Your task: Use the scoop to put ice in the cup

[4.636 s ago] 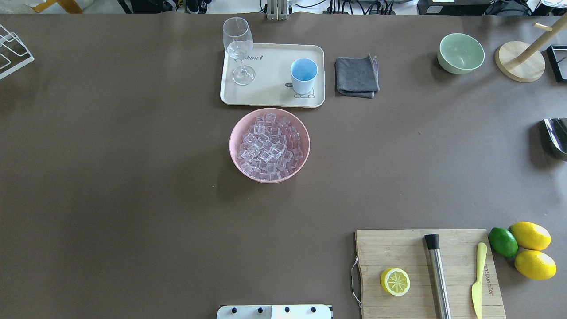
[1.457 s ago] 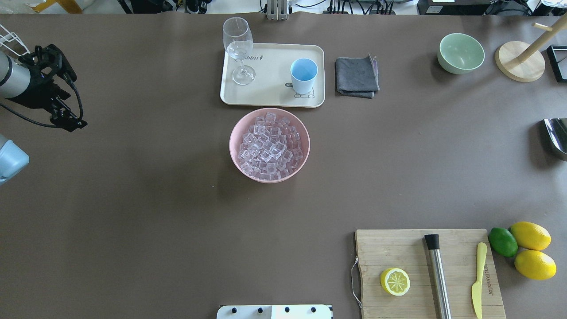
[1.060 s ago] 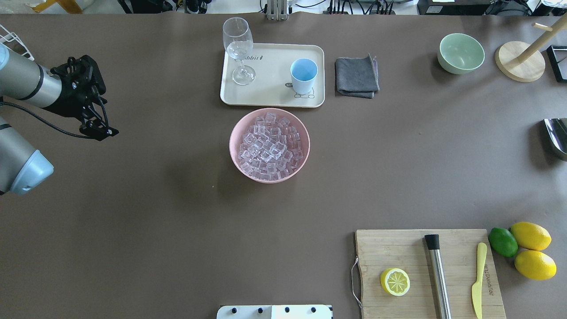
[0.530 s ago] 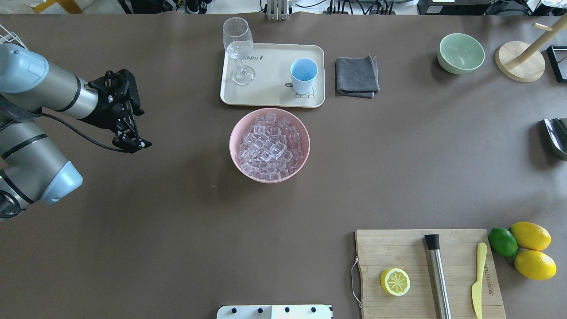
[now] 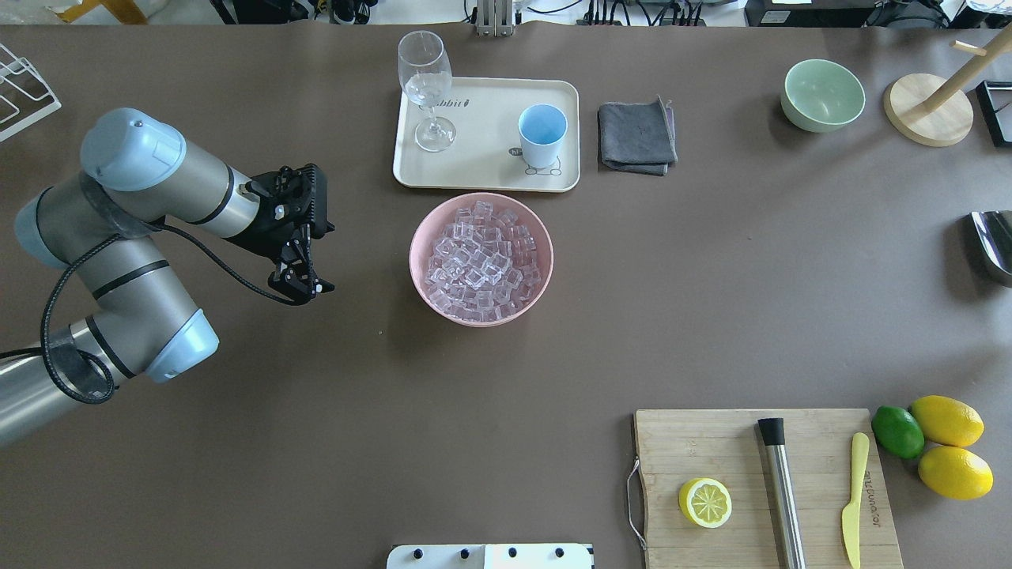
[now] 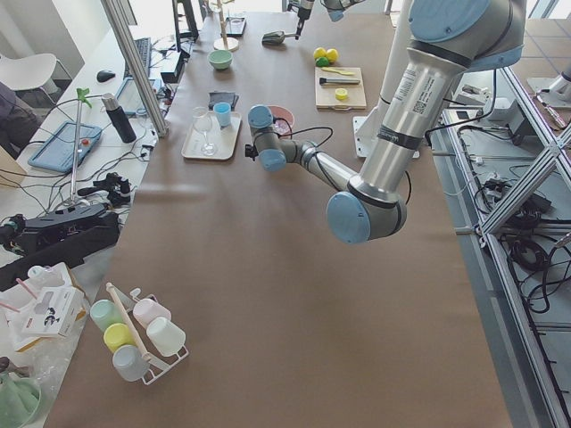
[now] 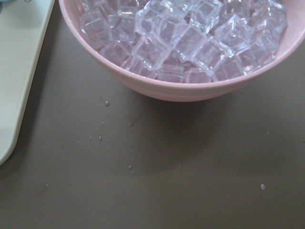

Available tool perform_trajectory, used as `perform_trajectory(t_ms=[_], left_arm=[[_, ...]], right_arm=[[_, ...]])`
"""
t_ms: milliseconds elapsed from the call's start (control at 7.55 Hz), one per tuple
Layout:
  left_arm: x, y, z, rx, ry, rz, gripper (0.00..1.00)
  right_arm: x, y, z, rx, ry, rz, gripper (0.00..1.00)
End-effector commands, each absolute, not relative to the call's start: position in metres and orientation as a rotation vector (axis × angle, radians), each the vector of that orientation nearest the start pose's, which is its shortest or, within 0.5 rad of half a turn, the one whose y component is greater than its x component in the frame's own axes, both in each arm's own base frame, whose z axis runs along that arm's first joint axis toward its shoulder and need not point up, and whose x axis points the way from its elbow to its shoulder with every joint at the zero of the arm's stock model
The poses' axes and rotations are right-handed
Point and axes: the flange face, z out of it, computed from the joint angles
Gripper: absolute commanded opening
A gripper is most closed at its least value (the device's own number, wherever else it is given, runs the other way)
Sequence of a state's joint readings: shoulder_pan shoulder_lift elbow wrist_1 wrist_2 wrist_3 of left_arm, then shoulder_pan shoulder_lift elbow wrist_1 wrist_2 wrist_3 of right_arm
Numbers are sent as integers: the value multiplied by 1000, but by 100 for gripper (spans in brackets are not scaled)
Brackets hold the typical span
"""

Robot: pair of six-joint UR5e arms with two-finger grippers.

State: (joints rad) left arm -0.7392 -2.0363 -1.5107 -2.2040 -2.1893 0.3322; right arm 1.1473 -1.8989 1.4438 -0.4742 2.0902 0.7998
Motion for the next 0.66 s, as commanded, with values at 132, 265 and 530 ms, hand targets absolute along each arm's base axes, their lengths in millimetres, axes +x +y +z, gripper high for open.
perform_trajectory(t_ms=[132,265,530], left_arm=[[488,-549,320,889,901,1434,99],[494,-554,311,860,895,1452,99],[499,-558,295,841,910,1464,99]], right_arm=[[-68,-389,673,272,-826,47,0],[-71,-403,612,278,-820,23,0],[-74,-431,522,321,-810,-56,0]])
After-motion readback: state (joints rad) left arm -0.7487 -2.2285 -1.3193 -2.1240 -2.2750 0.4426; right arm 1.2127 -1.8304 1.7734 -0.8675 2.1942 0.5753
